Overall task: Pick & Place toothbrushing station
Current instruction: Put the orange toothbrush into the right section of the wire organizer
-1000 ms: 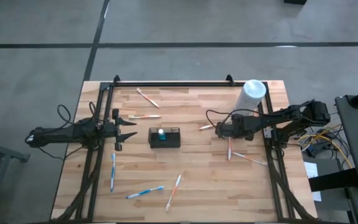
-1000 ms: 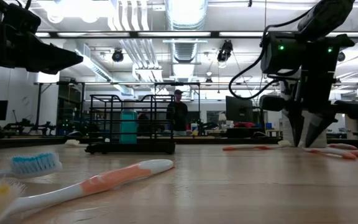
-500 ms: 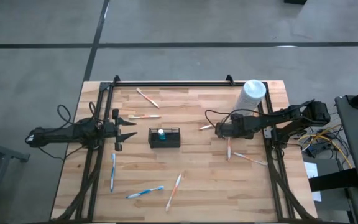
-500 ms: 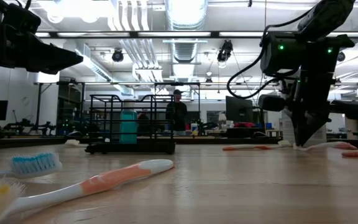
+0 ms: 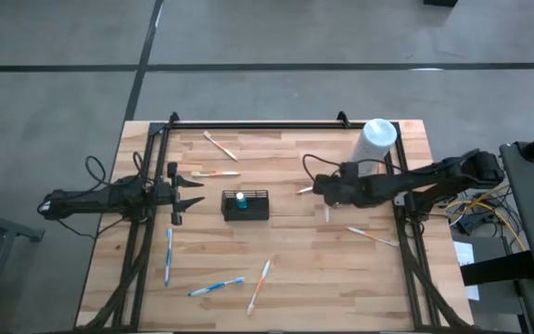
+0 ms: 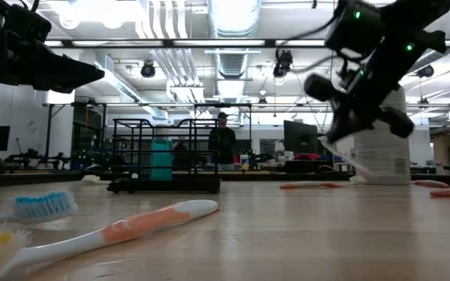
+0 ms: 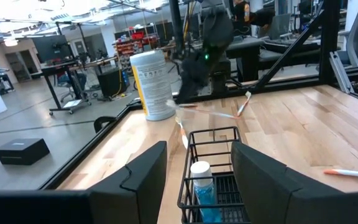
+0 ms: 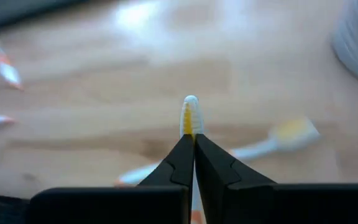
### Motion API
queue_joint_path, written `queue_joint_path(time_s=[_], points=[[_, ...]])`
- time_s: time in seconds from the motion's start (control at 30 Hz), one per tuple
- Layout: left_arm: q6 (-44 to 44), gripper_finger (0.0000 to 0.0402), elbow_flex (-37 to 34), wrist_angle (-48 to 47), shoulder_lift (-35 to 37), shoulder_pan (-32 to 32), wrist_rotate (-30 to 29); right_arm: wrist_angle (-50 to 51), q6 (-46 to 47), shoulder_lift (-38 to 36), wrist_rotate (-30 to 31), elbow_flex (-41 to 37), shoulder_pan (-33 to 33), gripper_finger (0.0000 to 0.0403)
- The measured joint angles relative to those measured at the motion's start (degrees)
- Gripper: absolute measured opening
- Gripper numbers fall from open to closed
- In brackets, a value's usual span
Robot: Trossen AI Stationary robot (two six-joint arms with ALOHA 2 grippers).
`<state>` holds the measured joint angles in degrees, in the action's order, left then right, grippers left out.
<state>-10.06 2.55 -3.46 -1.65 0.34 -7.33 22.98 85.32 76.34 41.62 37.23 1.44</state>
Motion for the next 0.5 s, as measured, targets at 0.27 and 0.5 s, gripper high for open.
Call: queue_joint_path(time_s=[0.27, 0.5], points=[[0.00, 0.0187, 0.00, 0.00, 0.00, 0.01, 0.02, -23.61, -28.29, -3.60, 6.62, -0.48, 0.55, 0.0008], [0.00, 0.0187, 0.00, 0.00, 0.00, 0.01, 0.00, -46.15, -53.83, -3.76, 3.43, -1.31, -0.22, 0.0008]])
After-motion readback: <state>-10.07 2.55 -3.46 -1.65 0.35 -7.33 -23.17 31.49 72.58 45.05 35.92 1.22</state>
